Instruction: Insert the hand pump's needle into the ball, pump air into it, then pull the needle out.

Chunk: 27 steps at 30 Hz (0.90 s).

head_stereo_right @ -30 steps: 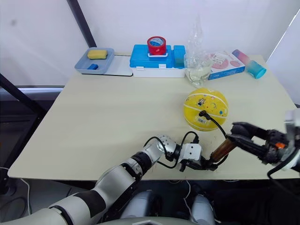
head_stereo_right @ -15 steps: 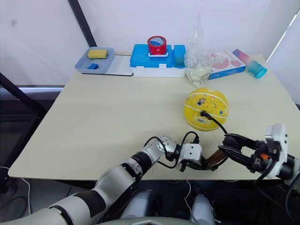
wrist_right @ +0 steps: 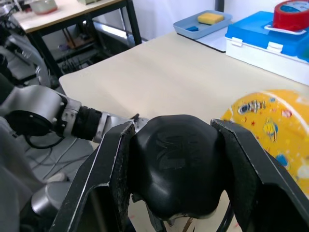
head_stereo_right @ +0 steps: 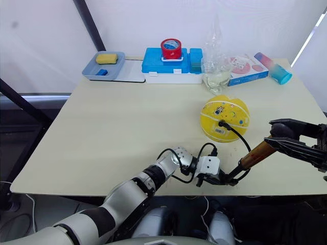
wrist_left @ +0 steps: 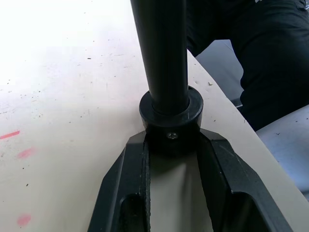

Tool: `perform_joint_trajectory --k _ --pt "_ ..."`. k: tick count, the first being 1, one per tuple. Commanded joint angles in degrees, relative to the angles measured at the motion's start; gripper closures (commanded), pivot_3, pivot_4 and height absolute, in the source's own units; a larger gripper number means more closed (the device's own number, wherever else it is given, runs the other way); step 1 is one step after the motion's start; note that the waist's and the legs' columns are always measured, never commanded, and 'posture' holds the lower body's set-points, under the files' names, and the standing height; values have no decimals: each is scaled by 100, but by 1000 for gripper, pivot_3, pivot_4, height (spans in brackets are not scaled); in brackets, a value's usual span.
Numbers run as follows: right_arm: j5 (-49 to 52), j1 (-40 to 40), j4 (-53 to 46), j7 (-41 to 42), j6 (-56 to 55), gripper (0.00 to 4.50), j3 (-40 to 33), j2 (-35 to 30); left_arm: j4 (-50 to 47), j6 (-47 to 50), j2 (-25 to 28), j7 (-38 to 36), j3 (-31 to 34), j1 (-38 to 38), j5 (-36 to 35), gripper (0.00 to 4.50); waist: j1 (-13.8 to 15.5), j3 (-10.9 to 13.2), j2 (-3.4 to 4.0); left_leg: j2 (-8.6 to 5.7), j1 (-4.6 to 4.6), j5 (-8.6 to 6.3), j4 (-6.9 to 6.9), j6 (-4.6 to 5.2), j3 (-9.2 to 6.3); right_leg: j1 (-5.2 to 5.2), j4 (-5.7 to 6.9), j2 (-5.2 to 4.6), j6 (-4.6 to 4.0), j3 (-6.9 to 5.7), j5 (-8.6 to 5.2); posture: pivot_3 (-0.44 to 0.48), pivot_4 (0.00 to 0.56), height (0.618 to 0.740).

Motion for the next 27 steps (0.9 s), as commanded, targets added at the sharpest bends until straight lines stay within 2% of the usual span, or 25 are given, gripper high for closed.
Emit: perform_joint_trajectory --k 1,5,9,13,18,21,27 --pt "50 -312 181 -203 115 2497 -496 -200 272 124 -379 -129 -228 199 276 3584 -1 1 -1 0 0 0 0 0 2 0 -1 -1 0 0 0 0 150 729" --pt "-475 0 -131 -70 113 2497 71 6 270 134 -393 -119 -224 202 271 3584 -3 0 -9 -1 -1 0 0 0 0 0 -2 0 0 0 0 0 150 729" --pt "-1017 248 -391 -86 -244 2497 1011 382 274 144 -395 -92 -221 193 273 3584 -9 -20 -33 1 5 0 0 -1 -1 4 0 3 1 0 0 0 150 729" --pt "-2034 501 -243 43 -962 2497 2227 807 279 147 -385 -83 -222 182 278 3585 -8 -28 -37 2 5 0 0 -1 -1 4 0 3 2 0 0 0 150 729" --pt "-2848 586 -34 133 -1671 2497 3133 1122 279 155 -380 -67 -216 174 275 3585 -7 -32 -34 1 7 1 0 0 0 4 0 4 1 0 0 0 150 729" --pt "-2771 560 -25 214 -1863 2497 3120 1267 280 156 -369 -55 -213 173 274 3585 -6 -33 -32 1 7 1 0 0 -2 5 1 5 0 -1 0 0 150 729" --pt "-2003 384 -118 270 -1545 2497 1971 1010 275 155 -352 -56 -208 179 269 3585 -1 -22 -22 2 6 1 0 0 -1 4 0 4 0 -1 0 0 150 729"
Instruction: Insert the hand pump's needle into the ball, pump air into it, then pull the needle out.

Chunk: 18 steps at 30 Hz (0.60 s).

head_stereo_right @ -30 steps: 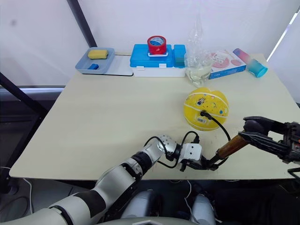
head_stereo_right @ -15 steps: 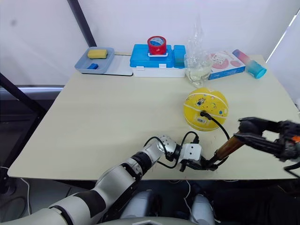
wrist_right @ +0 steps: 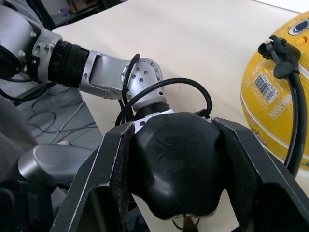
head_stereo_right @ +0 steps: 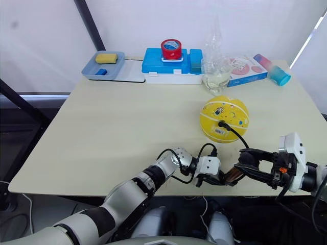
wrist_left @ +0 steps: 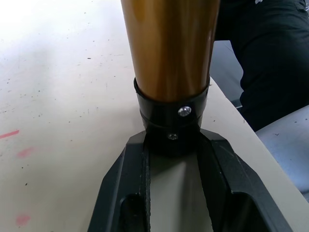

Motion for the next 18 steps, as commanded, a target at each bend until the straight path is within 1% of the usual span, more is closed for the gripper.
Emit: perform_joint_trajectory --k 1,8,9,10,11,12,14,16,18 --pt "501 -125 -56 45 280 2497 -874 -254 248 127 -346 -67 -196 183 263 3585 0 8 8 0 -1 0 0 0 1 0 -1 0 0 0 0 0 150 729" --pt "1605 -424 -34 -182 1225 2497 -2320 -832 248 106 -333 -90 -207 185 273 3585 0 20 14 0 -2 0 0 -1 1 -1 0 -2 0 0 0 0 150 729" --pt "1690 -465 14 -175 1364 2497 -2521 -942 283 -164 -464 -529 177 393 -211 3585 0 21 14 0 -2 -1 0 -1 1 -1 0 -2 0 0 0 0 150 729" --pt "1750 -502 58 -161 1487 2497 -2680 -1038 222 -251 -495 -788 351 401 -455 3585 -5 24 20 0 -2 -1 0 -1 0 -1 0 -2 0 0 0 0 150 729" --pt "1817 -537 104 -142 1609 2497 -2821 -1132 6 -109 -414 -941 315 216 -459 3585 -13 29 28 0 -4 -1 0 -1 1 -4 0 -2 0 0 0 0 150 729" --pt "1885 -575 143 -140 1726 2497 -2937 -1215 -4 -13 -357 -823 186 122 -273 3585 -14 39 34 0 -9 -1 0 -1 2 -10 0 -2 -1 1 0 0 150 729" --pt "2041 -693 244 -151 1971 2497 -3099 -1390 151 100 -318 -366 -107 102 158 3586 -5 42 43 -1 -34 2 1 0 2 -29 1 -3 -2 2 2 0 150 729" --pt "2203 -854 318 -158 2252 2497 -3177 -1610 246 92 -342 -177 -183 168 268 3586 -1 41 45 -5 -38 14 1 21 2 -32 0 -2 -4 1 4 0 150 729" --pt "2284 -1020 354 -225 2404 2497 -3121 -1698 255 92 -351 -121 -203 175 284 3586 4 44 37 -6 -35 15 1 22 2 -29 -1 -4 -5 2 4 0 150 729"
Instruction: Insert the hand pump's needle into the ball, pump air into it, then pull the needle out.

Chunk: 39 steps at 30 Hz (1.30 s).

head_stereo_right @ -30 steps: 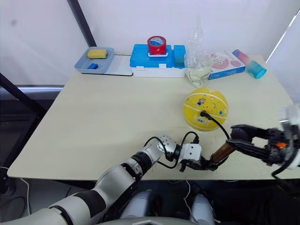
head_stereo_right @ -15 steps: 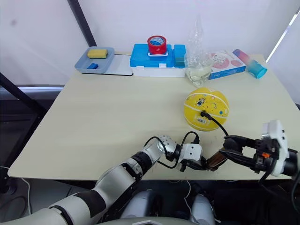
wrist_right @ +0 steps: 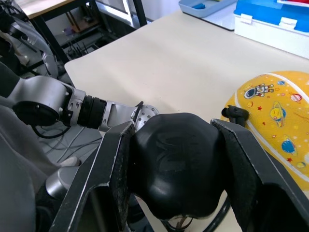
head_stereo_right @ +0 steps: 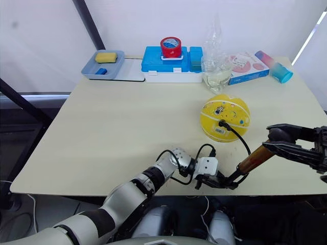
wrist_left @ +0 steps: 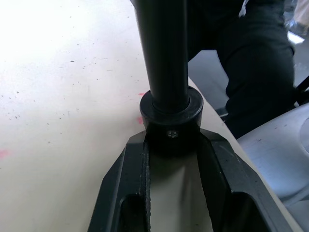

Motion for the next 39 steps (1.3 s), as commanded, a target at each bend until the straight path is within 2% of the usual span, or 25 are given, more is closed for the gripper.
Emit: perform_joint_trajectory --k 1,10,17,21,25,31,34,39 --pt "98 -365 129 -251 94 2497 -473 -180 305 160 -353 162 -302 68 422 3586 3 3 -7 1 1 0 1 -1 -3 3 0 0 -1 -3 1 0 150 729" --pt "-1079 338 -744 -189 -617 2497 935 647 314 168 -373 250 -312 61 406 3587 -1 -42 -51 4 12 -11 8 -23 -4 14 2 0 1 -2 3 0 150 729" --pt "-2452 862 -599 -64 -1757 2497 2301 1149 314 174 -363 245 -301 25 411 3587 3 -47 -50 4 13 -12 22 -23 -7 15 13 1 1 -2 3 0 150 729" --pt "-2753 953 -513 -27 -2194 2497 2627 1322 310 183 -345 251 -291 17 402 3587 5 -46 -51 4 13 -11 27 -23 -7 15 17 1 1 -2 3 0 150 729" --pt "-2405 761 -500 38 -2227 2497 2269 1345 305 188 -324 242 -284 24 394 3587 7 -44 -49 4 13 -12 28 -23 -8 15 19 1 0 -2 3 0 150 729" --pt "-1830 555 -432 159 -1828 2497 1230 977 302 195 -323 249 -278 28 387 3587 8 -35 -42 4 10 -11 29 -23 -7 13 18 0 0 -2 4 0 150 729" --pt "-1067 261 -288 106 -1227 2497 354 607 303 190 -324 242 -283 32 390 3587 4 -28 -35 4 8 -12 33 -24 -9 13 21 -1 0 -3 4 0 150 729" --pt "-573 -106 -49 71 -561 2497 -283 109 306 185 -327 230 -291 26 394 3587 3 -20 -25 5 8 -13 38 -25 -16 10 29 0 -1 -3 3 0 150 729"
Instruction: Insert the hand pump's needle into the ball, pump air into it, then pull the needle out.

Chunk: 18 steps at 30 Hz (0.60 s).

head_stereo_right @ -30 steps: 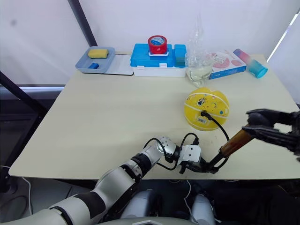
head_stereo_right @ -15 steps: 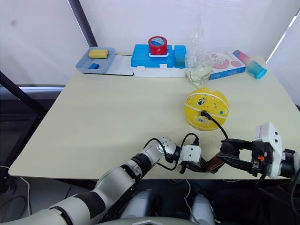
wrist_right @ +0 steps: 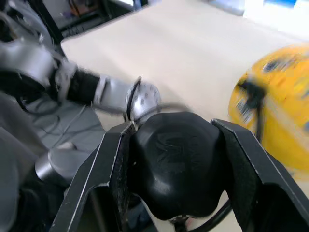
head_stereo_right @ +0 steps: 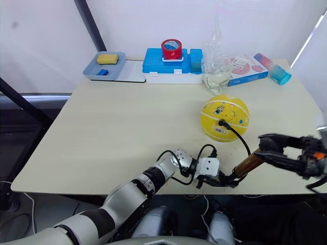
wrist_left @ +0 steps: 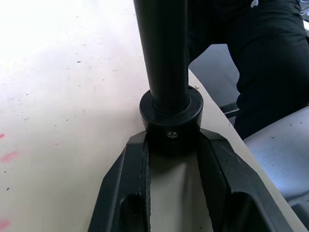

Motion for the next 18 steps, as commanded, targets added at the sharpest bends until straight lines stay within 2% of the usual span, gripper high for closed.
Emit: perform_joint_trajectory --k 1,4,8,13,18 --pt "202 -402 278 -219 219 2497 -891 -302 303 190 -329 -38 -208 24 313 3588 1 0 1 0 -1 0 0 0 0 0 0 0 0 0 0 0 150 729" --pt "305 -637 394 -260 463 2497 -960 -473 304 189 -332 -37 -205 17 310 3588 -11 1 0 0 -4 0 0 0 2 -2 -1 0 0 1 0 0 150 729" --pt "21 -592 241 -200 467 2497 -597 -326 307 196 -341 -23 -200 5 308 3588 -5 2 -1 -1 -7 0 1 0 -2 -4 0 0 -1 -1 0 0 150 729" --pt "-782 63 -138 -72 -122 2497 371 255 310 208 -355 -7 -192 -11 302 3590 -11 -22 -33 1 -2 0 1 -1 -4 0 1 4 1 -1 -1 0 150 729" --pt "-1666 396 -180 -177 -980 2497 1582 814 315 218 -347 0 -184 -30 300 3590 -13 -27 -32 1 1 -1 11 -1 -3 0 13 3 25 2 -16 0 150 729"
